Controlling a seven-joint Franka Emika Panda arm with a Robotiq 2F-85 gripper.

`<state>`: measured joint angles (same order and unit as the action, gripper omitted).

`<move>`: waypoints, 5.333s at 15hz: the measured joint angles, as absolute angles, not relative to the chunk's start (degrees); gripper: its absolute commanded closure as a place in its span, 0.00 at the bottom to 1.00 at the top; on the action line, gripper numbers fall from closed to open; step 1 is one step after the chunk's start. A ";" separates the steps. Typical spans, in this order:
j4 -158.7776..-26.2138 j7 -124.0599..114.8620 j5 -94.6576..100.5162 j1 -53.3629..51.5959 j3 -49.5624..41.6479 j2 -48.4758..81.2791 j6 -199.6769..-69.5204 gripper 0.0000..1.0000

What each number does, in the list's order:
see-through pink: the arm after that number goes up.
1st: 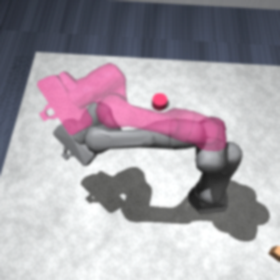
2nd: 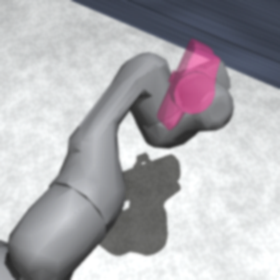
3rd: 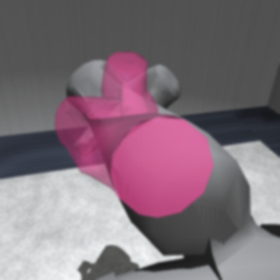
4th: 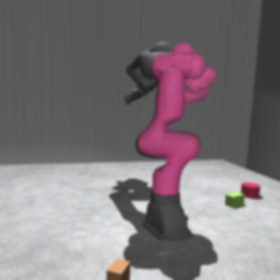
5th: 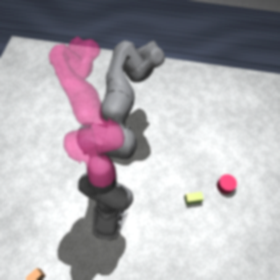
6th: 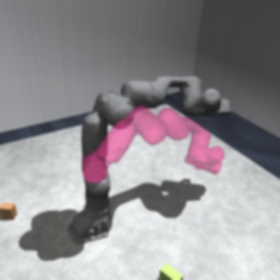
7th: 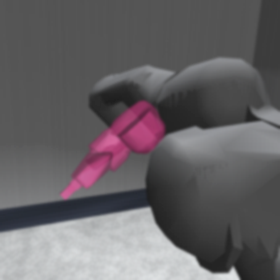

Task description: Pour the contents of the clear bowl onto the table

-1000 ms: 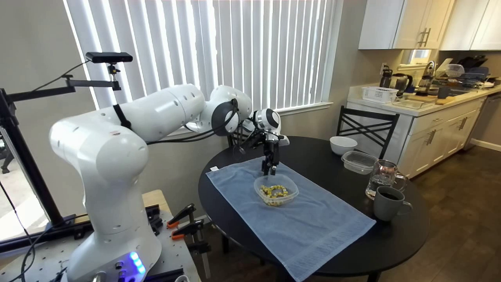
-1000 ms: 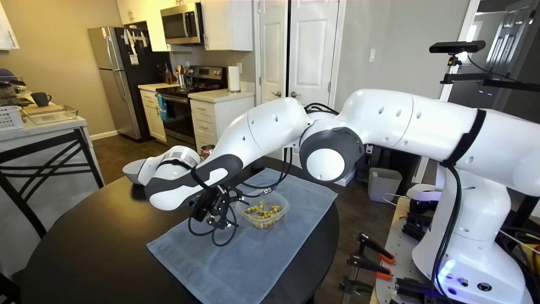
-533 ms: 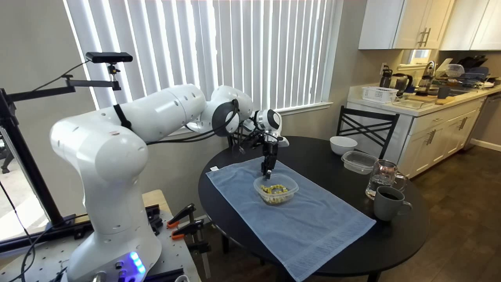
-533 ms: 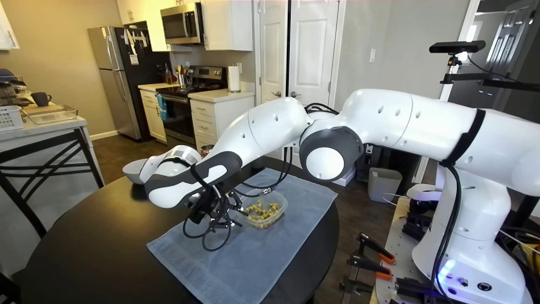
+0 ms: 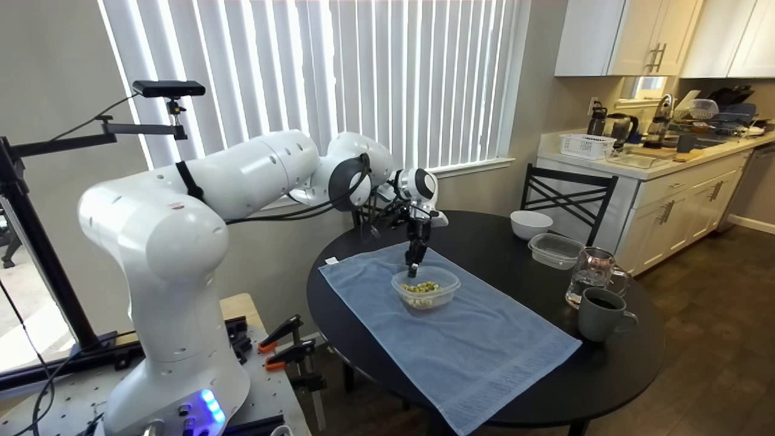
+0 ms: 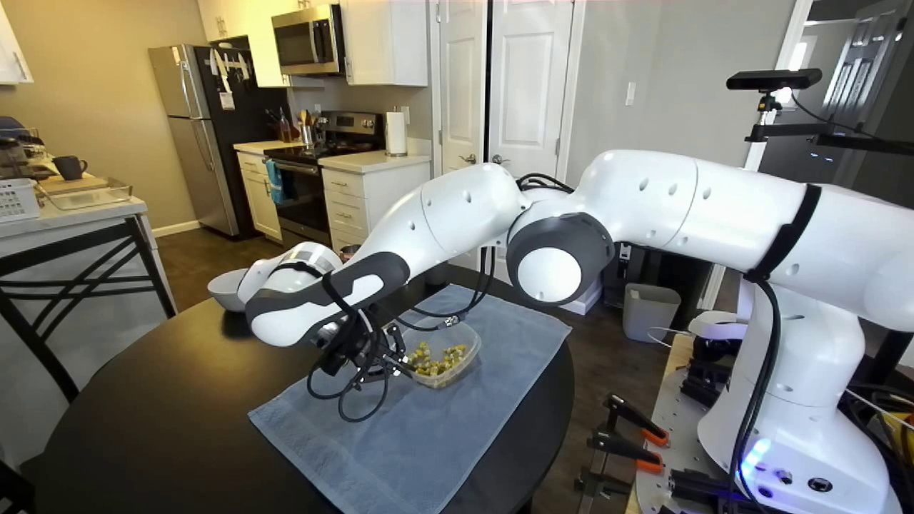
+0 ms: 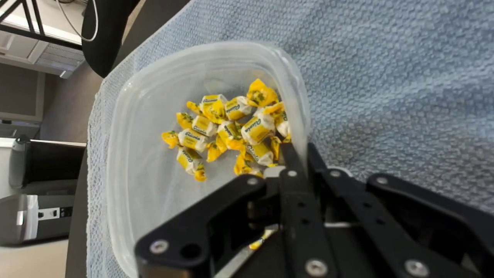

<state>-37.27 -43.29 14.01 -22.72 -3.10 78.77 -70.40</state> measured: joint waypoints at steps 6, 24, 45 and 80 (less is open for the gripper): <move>-32.73 -43.29 13.19 -20.15 -2.91 78.01 -72.69 0.97; -20.04 -44.29 -8.86 -10.59 5.98 77.70 -88.45 0.97; -20.56 -36.13 -18.98 -9.26 15.15 77.62 -107.26 0.97; -23.78 15.78 -28.67 -6.37 25.66 85.15 -133.22 0.97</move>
